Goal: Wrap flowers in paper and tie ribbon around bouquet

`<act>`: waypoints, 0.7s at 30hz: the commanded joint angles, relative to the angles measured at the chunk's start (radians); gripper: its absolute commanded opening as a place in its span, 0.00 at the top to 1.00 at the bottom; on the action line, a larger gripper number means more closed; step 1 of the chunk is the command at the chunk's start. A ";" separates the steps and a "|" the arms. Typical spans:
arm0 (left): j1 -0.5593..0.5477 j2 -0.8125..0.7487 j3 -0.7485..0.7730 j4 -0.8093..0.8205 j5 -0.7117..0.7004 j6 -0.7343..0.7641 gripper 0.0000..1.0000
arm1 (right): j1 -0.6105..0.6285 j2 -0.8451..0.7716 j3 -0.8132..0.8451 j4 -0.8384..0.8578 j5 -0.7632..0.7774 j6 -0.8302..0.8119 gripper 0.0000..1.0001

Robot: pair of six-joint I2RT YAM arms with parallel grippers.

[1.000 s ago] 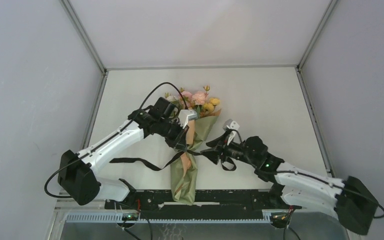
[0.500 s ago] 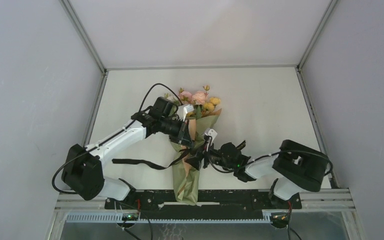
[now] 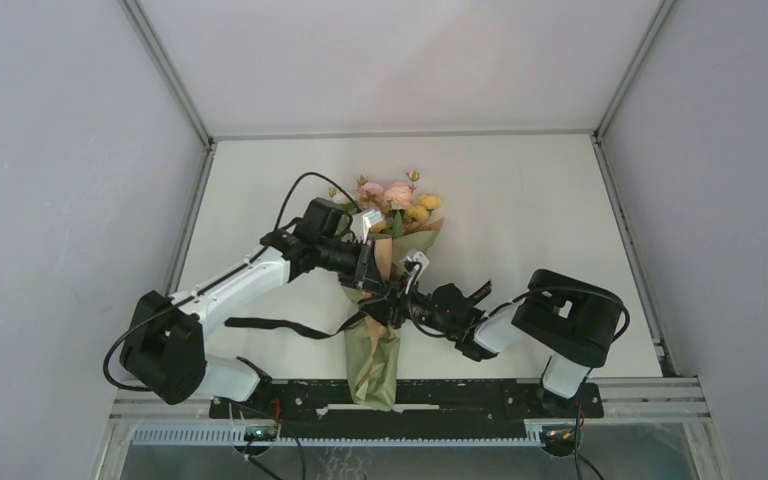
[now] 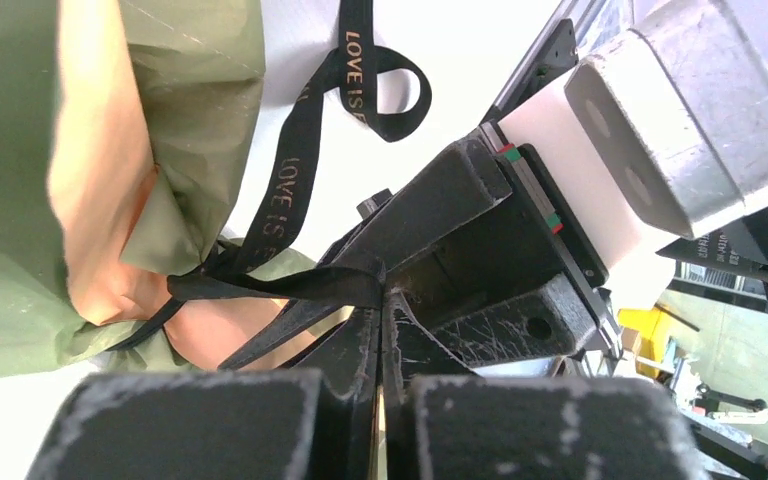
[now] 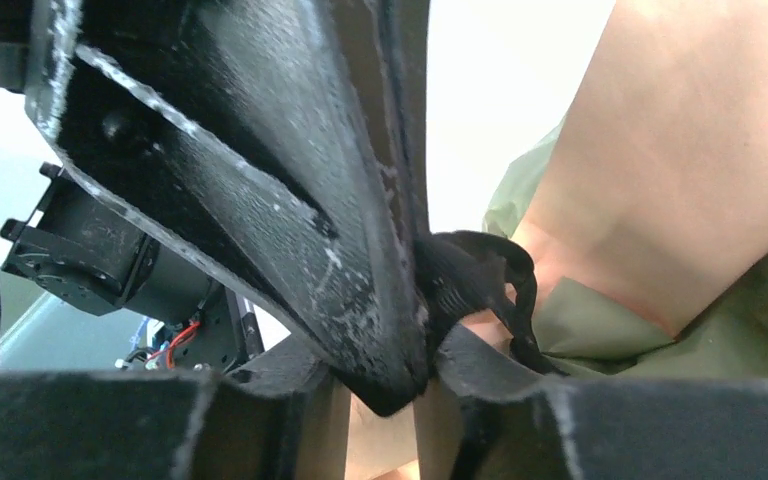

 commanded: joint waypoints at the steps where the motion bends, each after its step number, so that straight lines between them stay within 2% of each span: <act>1: 0.010 -0.034 -0.014 0.048 0.034 -0.039 1.00 | -0.011 -0.008 0.027 0.039 0.015 0.041 0.73; 9: 0.027 -0.033 -0.017 0.066 0.047 -0.039 1.00 | -0.014 -0.180 -0.054 -0.120 -0.042 0.041 0.52; 11: 0.027 -0.038 -0.032 0.084 0.052 -0.041 1.00 | -0.029 -0.205 -0.081 -0.110 -0.039 0.046 0.49; 17: 0.029 -0.049 -0.055 0.120 0.062 -0.058 1.00 | -0.040 -0.109 -0.028 -0.047 -0.046 0.071 0.38; 21: 0.030 -0.055 -0.057 0.126 0.066 -0.058 1.00 | -0.046 -0.058 -0.003 0.005 -0.053 0.103 0.37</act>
